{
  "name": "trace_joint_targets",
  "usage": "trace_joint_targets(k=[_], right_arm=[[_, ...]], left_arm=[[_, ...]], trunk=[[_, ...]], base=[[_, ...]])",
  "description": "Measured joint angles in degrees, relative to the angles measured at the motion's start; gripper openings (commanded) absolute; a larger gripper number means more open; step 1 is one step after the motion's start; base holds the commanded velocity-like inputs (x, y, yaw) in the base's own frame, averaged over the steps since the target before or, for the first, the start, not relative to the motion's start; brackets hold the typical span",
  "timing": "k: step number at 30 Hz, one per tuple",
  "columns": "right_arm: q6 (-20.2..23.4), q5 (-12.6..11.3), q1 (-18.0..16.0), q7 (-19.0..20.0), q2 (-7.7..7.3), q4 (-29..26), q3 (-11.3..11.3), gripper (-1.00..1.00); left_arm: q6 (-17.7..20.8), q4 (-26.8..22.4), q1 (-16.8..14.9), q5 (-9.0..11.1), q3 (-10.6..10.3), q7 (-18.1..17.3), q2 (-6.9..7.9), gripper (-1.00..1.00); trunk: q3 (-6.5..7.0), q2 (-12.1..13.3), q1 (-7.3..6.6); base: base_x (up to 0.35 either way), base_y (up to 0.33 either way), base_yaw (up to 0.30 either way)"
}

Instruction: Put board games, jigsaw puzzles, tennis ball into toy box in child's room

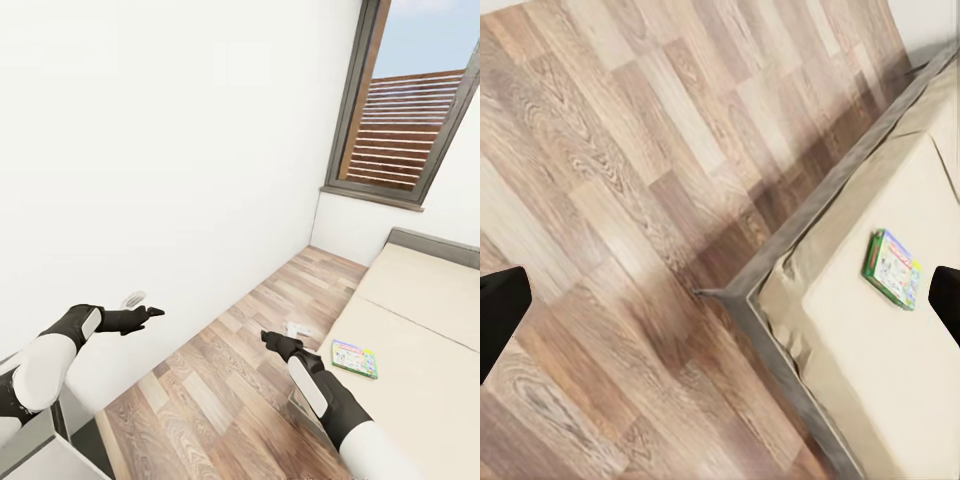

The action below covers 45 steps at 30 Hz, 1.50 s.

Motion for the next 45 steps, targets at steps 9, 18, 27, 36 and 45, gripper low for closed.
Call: trace_joint_targets(k=[9,18,27,36,45], right_arm=[[-1.2,0.0,0.2,0.1,-0.05,-2.0,-2.3,1.0],[-2.9,-0.1,4.4,0.0,-3.16,-11.8,-2.4,1.0],[-2.7,-0.1,5.7,0.0,-3.75,-15.0,-2.5,1.0],[-3.1,-0.1,5.8,0.0,-3.81,-15.3,-2.5,1.0],[-3.0,0.0,6.0,0.0,-3.77,-15.3,-2.5,1.0]], left_arm=[[-0.1,0.0,0.2,0.0,0.0,0.0,0.0,1.0],[-0.2,0.0,0.3,0.0,0.0,0.0,-0.06,1.0],[-0.2,0.0,0.3,0.0,0.0,0.0,-0.08,1.0],[-0.2,0.0,0.3,0.0,0.0,0.0,-0.03,1.0],[-0.2,0.0,0.3,0.0,0.0,0.0,-0.07,1.0]], trunk=[[0.0,0.0,-0.01],[0.0,0.0,0.0],[0.0,0.0,0.0],[0.0,0.0,0.0],[0.0,0.0,0.0]], base=[[0.056,0.05,-0.276],[0.044,0.04,-0.276],[0.002,0.112,-0.277],[0.0,0.028,-0.277],[0.0,0.054,-0.277]])
